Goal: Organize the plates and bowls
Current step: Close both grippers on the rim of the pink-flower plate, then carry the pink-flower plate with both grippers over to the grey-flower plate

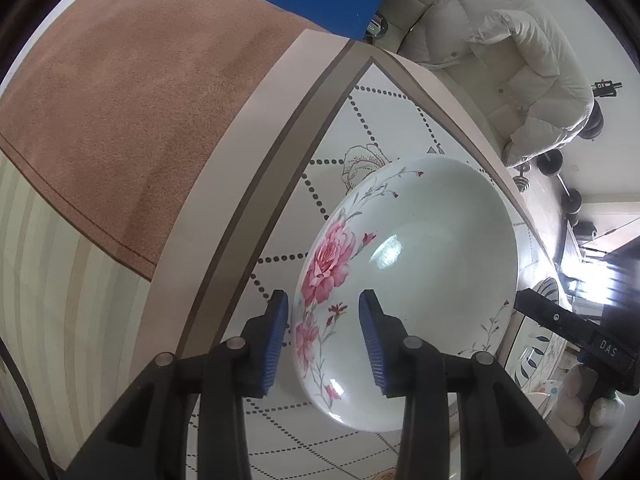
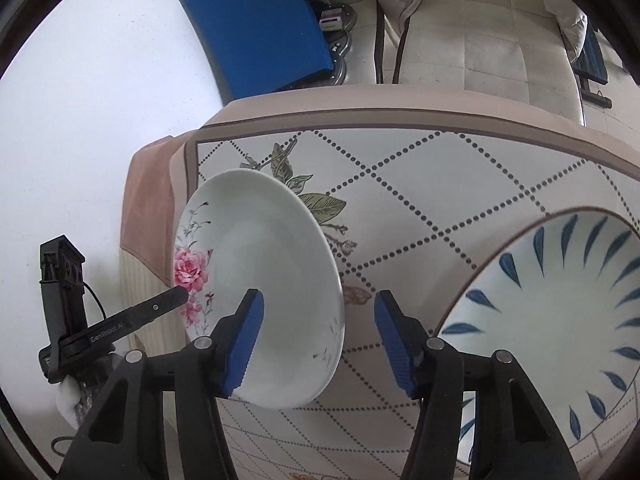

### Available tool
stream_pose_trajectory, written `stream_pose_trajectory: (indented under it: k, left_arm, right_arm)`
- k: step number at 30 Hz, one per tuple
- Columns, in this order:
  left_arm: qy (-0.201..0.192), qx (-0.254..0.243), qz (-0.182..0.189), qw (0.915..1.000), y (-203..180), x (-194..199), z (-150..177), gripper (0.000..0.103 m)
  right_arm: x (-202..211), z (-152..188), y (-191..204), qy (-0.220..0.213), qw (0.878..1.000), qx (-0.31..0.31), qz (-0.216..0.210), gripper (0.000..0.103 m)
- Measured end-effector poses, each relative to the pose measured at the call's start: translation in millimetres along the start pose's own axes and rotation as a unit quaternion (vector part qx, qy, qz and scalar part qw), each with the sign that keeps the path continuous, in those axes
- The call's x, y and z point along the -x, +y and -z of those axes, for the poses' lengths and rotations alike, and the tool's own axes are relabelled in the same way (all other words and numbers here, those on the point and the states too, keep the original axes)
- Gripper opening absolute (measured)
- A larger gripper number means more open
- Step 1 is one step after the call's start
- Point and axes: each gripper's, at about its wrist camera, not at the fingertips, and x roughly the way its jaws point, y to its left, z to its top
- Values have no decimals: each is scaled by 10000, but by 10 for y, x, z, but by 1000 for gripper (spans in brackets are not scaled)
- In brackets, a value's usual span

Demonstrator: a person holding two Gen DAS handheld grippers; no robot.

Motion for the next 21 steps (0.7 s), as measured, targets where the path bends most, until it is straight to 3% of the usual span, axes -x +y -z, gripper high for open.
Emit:
stream_pose_trajectory:
  k: [4,12,17,19,21]
  left_arm:
    - [143,-119,18,9998,-55,-145,-49,34]
    - [91,-514,-278,9982,-202,-245,-97,29]
    - [8,-378,-189,9991,-111,-223,-80,22]
    - [-40,-343,-202,9992,-101,-203,-68,21]
    - [-101,-377,-276,9989,-110,-187,-46,21]
  right_arm:
    - [-152,-121,-38,224,9997,32,-110,42]
    - [-346,-156,-86,551,9981,-29,-269,37]
    - [-403,-113,-51,509,9987,74,-51,29]
    - [-397,-90,-57,445,9988,138,122,16]
    - [-387,-60,-73,361,9992,168,73,15]
